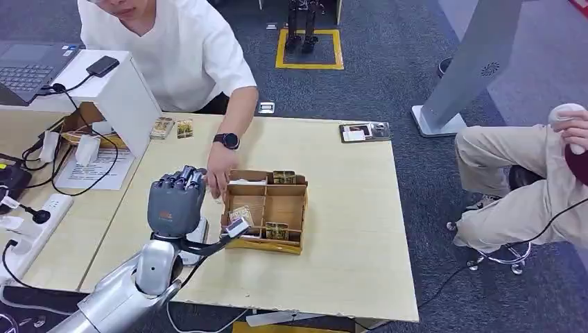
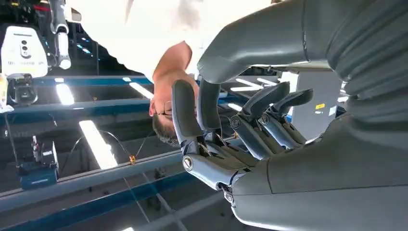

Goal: Pass the card to the sensor for recognition and then transmit it.

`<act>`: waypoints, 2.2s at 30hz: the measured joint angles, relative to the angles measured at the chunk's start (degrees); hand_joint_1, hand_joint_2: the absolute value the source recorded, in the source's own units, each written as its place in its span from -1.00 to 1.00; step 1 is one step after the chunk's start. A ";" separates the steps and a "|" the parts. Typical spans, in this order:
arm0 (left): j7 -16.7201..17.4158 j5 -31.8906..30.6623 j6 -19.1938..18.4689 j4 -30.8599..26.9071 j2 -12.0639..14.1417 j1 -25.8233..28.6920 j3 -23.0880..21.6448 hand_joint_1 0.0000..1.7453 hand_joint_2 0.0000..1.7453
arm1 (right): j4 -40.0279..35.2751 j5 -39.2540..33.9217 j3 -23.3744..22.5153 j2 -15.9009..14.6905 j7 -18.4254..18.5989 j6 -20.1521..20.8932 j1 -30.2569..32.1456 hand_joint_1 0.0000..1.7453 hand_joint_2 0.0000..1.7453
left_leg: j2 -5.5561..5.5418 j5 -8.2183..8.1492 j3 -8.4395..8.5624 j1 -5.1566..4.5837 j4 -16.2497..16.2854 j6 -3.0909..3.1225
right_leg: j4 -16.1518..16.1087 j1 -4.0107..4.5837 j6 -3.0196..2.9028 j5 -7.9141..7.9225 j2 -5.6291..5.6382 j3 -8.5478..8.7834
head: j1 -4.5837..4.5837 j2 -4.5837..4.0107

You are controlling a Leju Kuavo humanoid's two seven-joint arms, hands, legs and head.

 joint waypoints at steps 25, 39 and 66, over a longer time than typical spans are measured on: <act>0.00 -0.02 0.02 -5.80 -0.28 0.43 1.20 -1.00 -1.00 | 0.00 0.74 0.00 -0.42 0.61 0.00 -0.01 -1.00 1.00 | 0.00 0.00 0.00 0.00 0.00 0.00 | 0.00 0.00 0.00 0.00 0.00 0.01 | 0.00 -0.02; -8.15 -0.02 0.09 -20.02 -3.59 8.38 11.06 -1.00 1.00 | 0.00 1.70 -0.46 -0.81 0.96 0.00 0.16 -1.00 1.00 | 0.01 -0.02 0.00 -0.01 0.00 0.02 | 0.00 0.00 0.00 0.00 0.01 0.00 | 0.00 -0.02; -16.68 -0.02 0.09 -24.20 -9.77 15.26 18.54 -1.00 1.00 | 0.00 1.81 -0.55 -0.83 1.18 0.00 0.21 -1.00 1.00 | 0.00 -0.02 0.00 -0.01 0.00 0.02 | 0.00 0.00 0.01 0.00 0.00 0.00 | 0.00 -0.02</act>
